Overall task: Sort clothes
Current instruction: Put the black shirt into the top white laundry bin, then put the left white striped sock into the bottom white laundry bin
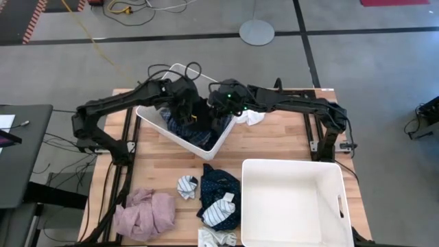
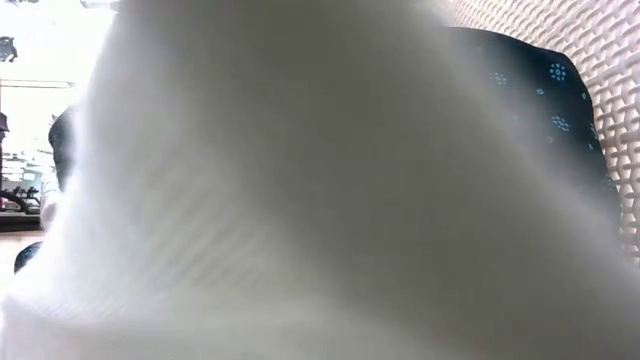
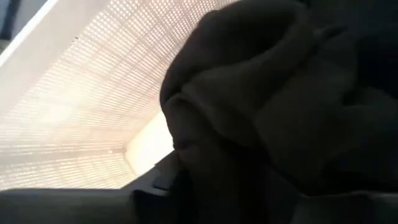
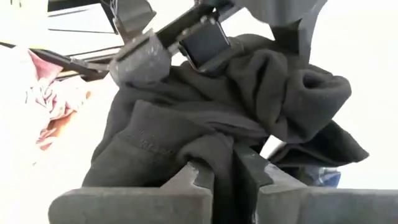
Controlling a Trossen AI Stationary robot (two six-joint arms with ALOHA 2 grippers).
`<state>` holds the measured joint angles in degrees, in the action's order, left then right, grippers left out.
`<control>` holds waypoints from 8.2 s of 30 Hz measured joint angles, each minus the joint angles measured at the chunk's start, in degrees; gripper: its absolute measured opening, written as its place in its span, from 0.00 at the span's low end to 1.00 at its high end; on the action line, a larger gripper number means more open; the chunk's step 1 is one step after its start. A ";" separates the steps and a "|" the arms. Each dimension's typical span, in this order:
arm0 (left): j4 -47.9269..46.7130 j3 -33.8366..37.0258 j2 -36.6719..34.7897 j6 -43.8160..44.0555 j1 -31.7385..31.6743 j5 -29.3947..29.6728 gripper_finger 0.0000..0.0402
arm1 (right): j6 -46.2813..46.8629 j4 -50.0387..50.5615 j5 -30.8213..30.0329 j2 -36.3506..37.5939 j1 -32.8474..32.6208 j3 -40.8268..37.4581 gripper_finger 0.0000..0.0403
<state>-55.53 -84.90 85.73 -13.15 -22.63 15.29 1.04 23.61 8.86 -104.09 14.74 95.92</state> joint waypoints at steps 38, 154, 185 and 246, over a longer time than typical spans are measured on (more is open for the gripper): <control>0.91 -0.09 -24.11 2.28 7.68 -8.65 0.63 | -8.98 8.47 0.09 14.68 -8.36 0.04 0.58; 43.04 30.76 -31.96 -9.62 46.37 5.54 0.01 | -21.72 -0.90 -0.59 14.75 -23.98 -5.14 0.58; 47.28 29.22 -29.37 -14.62 41.64 6.20 0.00 | -22.08 -9.75 -4.46 9.25 -20.96 -5.16 0.51; 35.45 29.24 -29.92 3.95 55.21 8.13 0.56 | -16.10 22.01 -16.72 37.90 -39.12 -5.14 0.00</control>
<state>-20.08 -55.66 55.81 -9.19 32.58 23.42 -15.06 45.62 -7.86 -66.20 -24.38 90.78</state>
